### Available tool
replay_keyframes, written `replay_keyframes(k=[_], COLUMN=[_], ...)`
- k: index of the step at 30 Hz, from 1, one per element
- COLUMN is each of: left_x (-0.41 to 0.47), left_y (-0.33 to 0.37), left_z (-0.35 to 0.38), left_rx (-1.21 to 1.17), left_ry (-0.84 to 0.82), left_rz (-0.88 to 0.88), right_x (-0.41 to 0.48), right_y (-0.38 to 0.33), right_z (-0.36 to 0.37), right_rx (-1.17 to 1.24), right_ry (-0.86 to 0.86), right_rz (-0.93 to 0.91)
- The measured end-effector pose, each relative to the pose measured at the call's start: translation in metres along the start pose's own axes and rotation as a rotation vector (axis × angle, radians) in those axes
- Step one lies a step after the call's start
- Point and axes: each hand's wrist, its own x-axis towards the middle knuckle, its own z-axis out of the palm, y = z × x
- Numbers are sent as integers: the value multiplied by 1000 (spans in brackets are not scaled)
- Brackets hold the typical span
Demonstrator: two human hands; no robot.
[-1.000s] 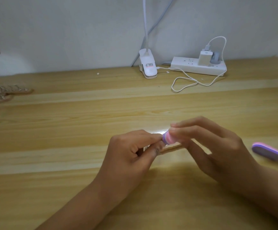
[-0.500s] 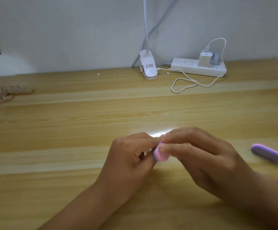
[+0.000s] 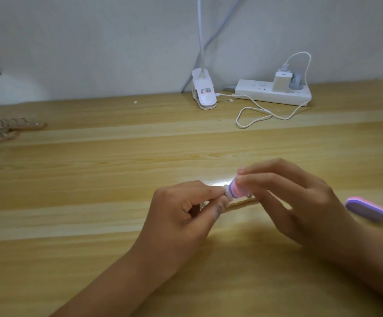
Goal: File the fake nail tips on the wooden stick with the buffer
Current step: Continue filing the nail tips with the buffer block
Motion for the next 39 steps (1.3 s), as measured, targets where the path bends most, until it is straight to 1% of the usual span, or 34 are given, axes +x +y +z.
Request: replay_keyframes(k=[3, 8, 11, 13, 15, 17, 21, 25, 26, 29, 34, 37, 39], left_x=[-1, 0, -1, -1, -1, -1, 0, 0, 0, 0, 0, 0, 0], left_y=[0, 0, 0, 0, 0, 3, 4, 5, 6, 7, 5, 5, 5], left_z=[-2, -1, -1, -1, 0, 0, -1, -1, -1, -1, -3, -2, -2], left_rx=[-52, -168, -257, -258, -259, -314, -367, -374, -383, -426, -461, -485, -506], left_ry=[-5, -12, -41, -57, -55, -66, -91, -67, -74, -81, -90, -97, -102], left_rz=[-16, -92, -127, -139, -167, -174, -160, -213, -212, -208, -263, -266, -282], right_x=[-1, 2, -1, -1, 0, 0, -4, 0, 0, -3, -1, -3, -2], right_y=[-3, -7, -16, -12, -7, -10, -20, -9, -11, -19, -10, -19, -17], right_z=[3, 1, 6, 4, 2, 3, 7, -1, 0, 6, 3, 10, 8], right_rx=[31, 98, 100, 71, 64, 87, 94, 59, 75, 104, 75, 116, 102], right_ry=[22, 68, 53, 43, 64, 73, 33, 94, 92, 57, 106, 96, 91], right_rz=[6, 48, -23, -44, -14, -8, -104, 14, 16, -53, 22, -33, -31])
